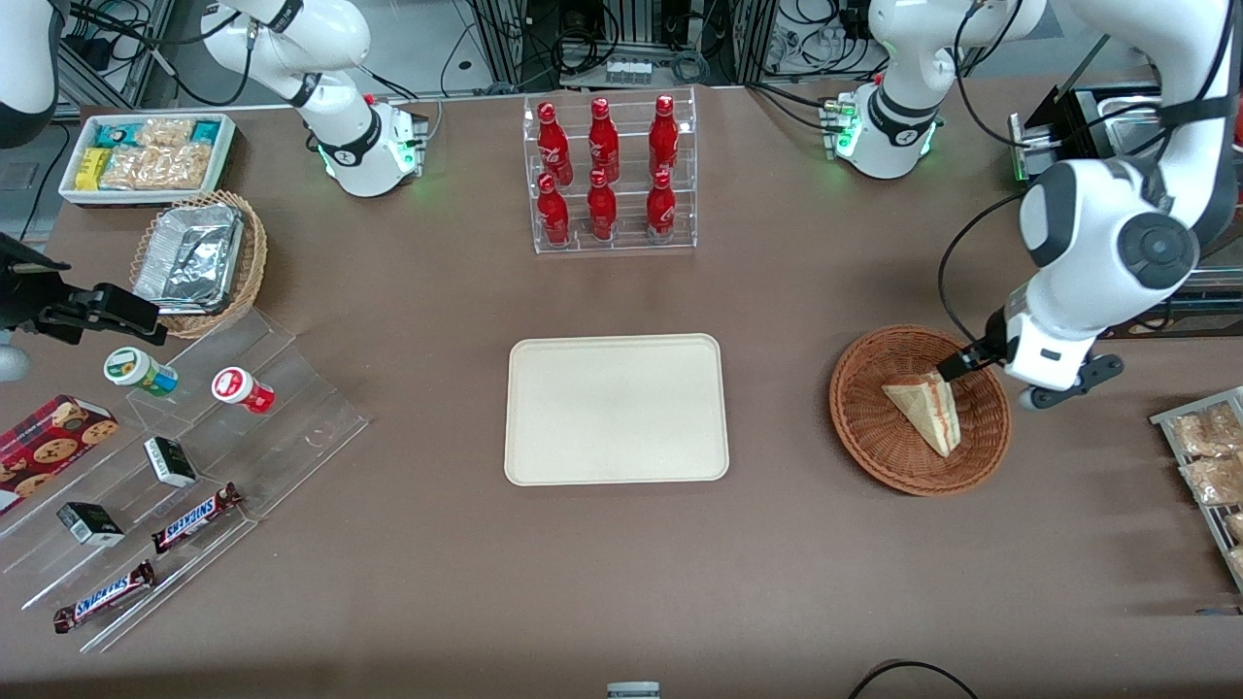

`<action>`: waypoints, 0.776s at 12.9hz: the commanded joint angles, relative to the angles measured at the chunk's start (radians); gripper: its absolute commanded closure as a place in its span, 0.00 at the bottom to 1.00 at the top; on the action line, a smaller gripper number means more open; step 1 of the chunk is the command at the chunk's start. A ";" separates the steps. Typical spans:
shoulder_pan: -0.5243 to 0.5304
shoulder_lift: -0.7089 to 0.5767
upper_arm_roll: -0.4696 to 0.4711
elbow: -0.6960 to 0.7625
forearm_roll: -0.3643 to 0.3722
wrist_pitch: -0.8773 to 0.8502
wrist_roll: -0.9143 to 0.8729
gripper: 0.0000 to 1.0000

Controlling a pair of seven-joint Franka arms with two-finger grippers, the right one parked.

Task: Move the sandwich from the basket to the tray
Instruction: 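Move the left gripper over the wicker basket and lower toward the sandwich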

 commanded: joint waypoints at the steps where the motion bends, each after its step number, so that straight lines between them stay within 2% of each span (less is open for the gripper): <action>1: -0.026 0.049 0.003 0.014 -0.007 0.027 -0.020 0.00; 10: -0.026 0.192 0.004 0.017 -0.010 0.180 -0.044 0.00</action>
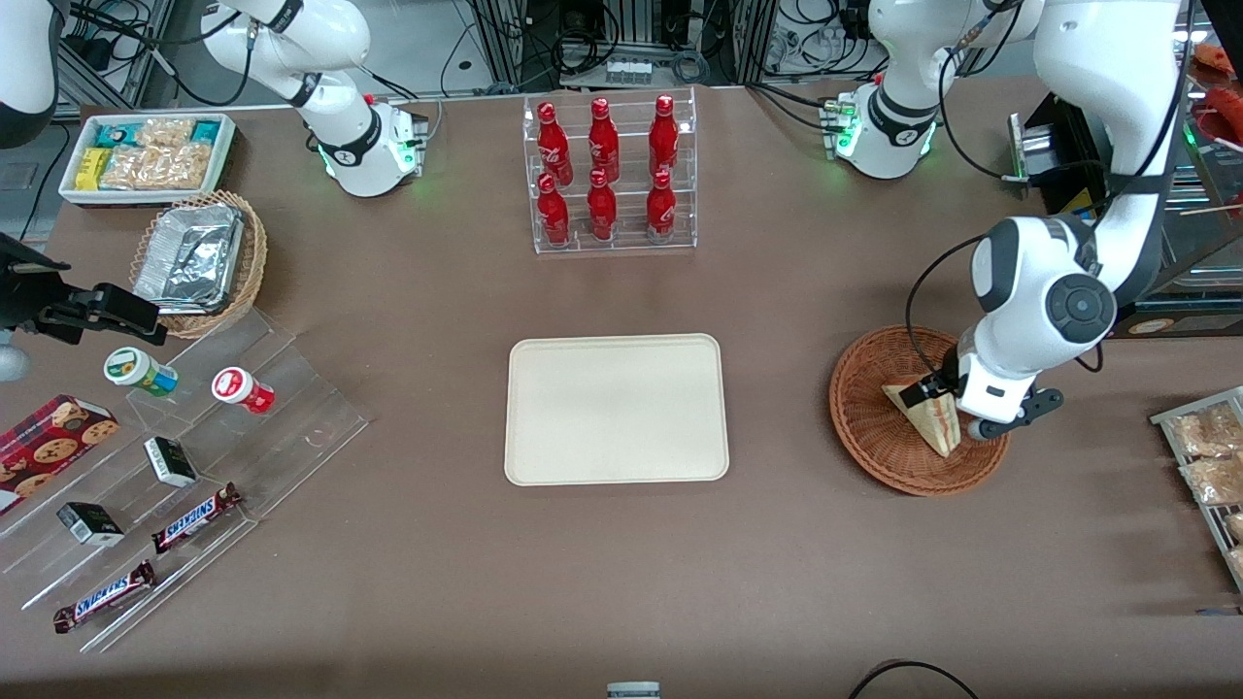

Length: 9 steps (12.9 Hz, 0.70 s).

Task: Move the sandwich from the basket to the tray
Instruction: 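Close the left gripper on the wrapped sandwich in the basket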

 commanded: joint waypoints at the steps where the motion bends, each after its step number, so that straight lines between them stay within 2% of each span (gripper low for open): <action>1: -0.005 0.043 0.004 0.015 -0.007 0.033 -0.015 0.00; 2: -0.005 0.054 0.005 0.015 -0.007 0.044 -0.015 0.01; 3: -0.005 0.057 0.005 0.011 -0.007 0.045 -0.016 0.10; 4: -0.005 0.056 0.007 0.007 -0.007 0.038 -0.027 0.40; 5: -0.005 0.051 0.008 0.004 -0.003 0.033 -0.033 0.78; 6: -0.003 0.047 0.008 0.004 0.003 0.022 -0.030 1.00; 9: -0.002 0.024 0.010 0.027 0.016 -0.043 -0.021 1.00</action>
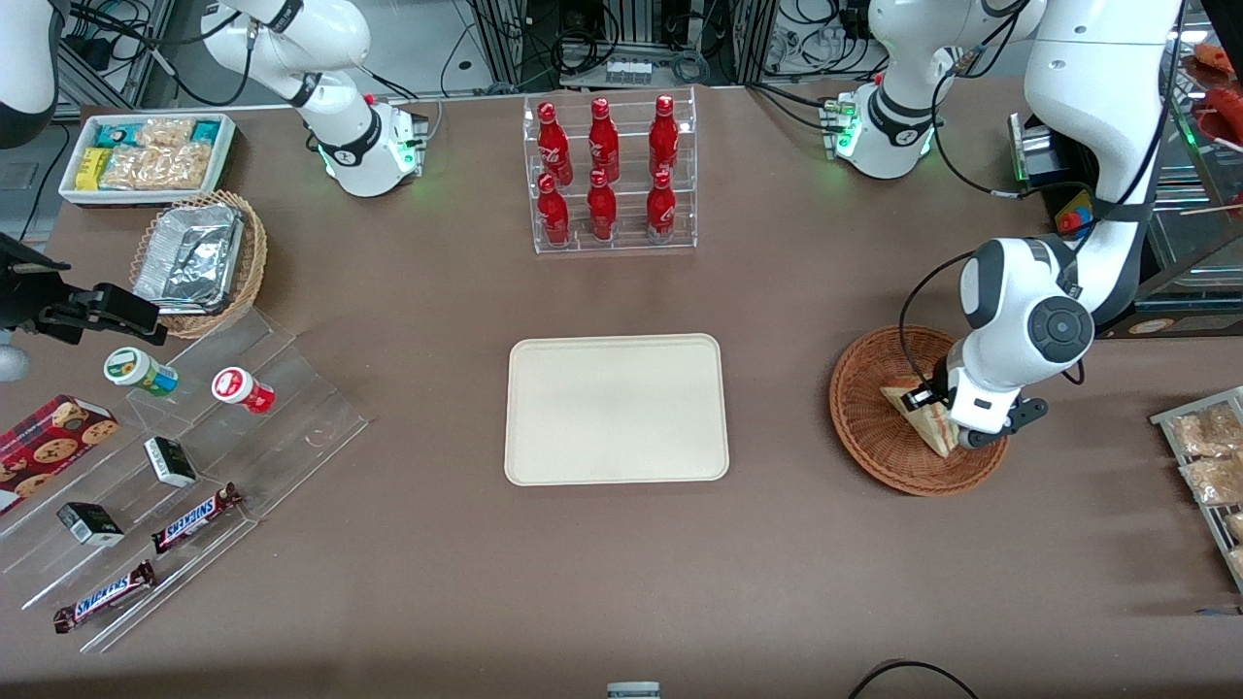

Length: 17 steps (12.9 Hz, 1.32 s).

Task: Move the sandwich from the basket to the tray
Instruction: 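Close the left gripper on the wrapped sandwich in the basket, then lift the sandwich and carry it with the left gripper toward the tray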

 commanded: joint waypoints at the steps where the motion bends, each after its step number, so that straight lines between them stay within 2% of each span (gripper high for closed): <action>1: -0.004 -0.037 0.002 0.045 0.036 -0.110 -0.006 1.00; 3: -0.008 -0.067 -0.006 0.109 0.117 -0.252 -0.008 1.00; 7: -0.080 -0.100 -0.066 0.229 0.126 -0.423 0.000 1.00; 11: -0.155 -0.069 -0.162 0.303 0.125 -0.426 0.047 1.00; 13: -0.209 -0.045 -0.167 0.333 0.123 -0.425 0.108 1.00; 17: -0.336 0.109 -0.167 0.500 0.101 -0.422 0.095 1.00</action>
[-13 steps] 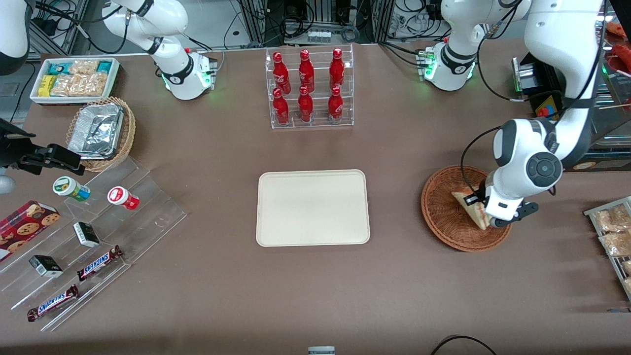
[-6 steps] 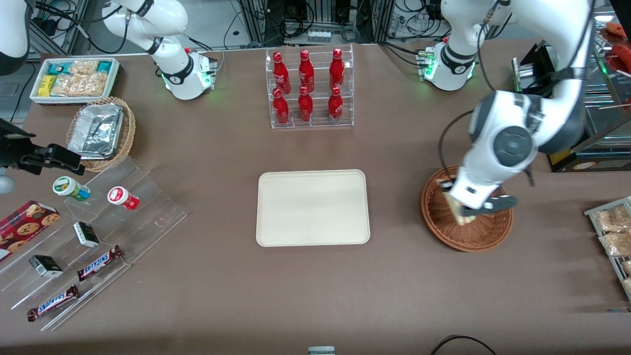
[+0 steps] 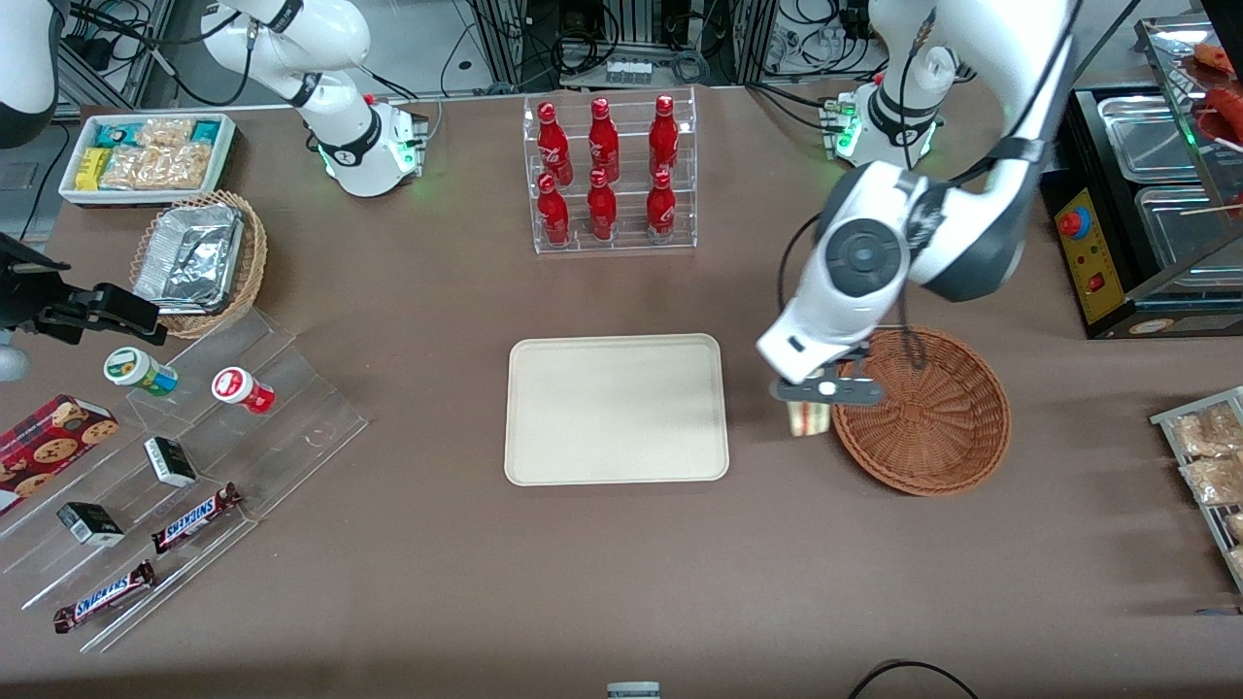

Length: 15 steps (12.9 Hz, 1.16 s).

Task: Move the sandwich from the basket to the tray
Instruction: 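Lift the sandwich and carry it with the left gripper toward the tray, then lower the sandwich onto the cream tray with the left gripper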

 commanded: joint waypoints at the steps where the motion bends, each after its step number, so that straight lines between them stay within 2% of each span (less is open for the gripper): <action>1: -0.076 0.149 0.009 0.169 -0.018 -0.019 -0.007 1.00; 6: -0.172 0.359 0.010 0.339 -0.005 0.014 -0.130 1.00; 15: -0.217 0.467 0.010 0.364 -0.007 0.195 -0.124 1.00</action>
